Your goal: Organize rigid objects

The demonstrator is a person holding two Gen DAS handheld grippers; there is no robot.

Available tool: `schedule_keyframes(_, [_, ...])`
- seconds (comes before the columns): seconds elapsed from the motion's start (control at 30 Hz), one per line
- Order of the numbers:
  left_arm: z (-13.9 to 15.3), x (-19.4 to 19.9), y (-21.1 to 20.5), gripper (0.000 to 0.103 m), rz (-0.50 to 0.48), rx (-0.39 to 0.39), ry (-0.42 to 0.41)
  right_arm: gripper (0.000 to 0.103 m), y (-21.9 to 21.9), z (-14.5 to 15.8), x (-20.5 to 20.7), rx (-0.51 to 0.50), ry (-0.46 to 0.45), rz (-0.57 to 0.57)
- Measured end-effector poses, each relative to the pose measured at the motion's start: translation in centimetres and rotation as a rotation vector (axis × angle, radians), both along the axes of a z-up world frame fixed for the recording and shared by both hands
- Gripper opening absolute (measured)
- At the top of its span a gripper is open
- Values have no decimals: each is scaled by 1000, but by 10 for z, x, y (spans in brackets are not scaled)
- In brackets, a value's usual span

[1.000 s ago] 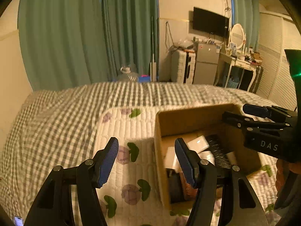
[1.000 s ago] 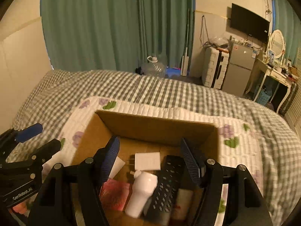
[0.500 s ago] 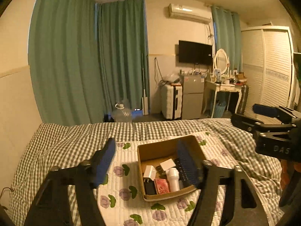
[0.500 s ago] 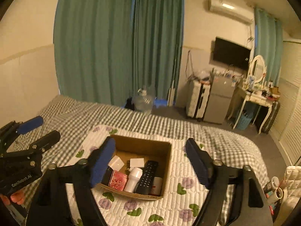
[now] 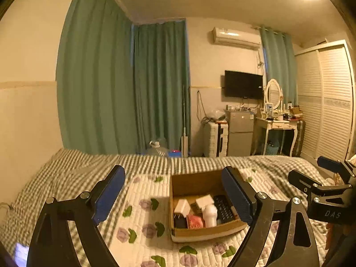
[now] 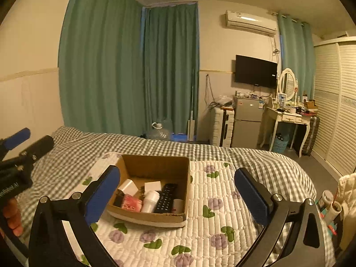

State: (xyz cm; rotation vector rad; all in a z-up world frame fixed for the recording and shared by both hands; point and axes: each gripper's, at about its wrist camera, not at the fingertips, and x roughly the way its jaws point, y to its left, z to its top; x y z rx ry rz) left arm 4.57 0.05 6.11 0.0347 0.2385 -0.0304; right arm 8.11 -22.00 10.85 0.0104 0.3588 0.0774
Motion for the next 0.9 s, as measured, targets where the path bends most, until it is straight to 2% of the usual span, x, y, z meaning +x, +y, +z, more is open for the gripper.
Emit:
schedule_keyframes(0.17, [-32,12,-4,91,12,22,42,103,-4,-38,12,18,37,-5])
schedule_keyframes(0.33, [-45,13,-10,91,24,56,43,103,-4,-59,20,12,73,-12])
schedule_keyframes(0.9, [-57,16,-12,91,-4,61,102,103,-8,-67,25,16,97,-27])
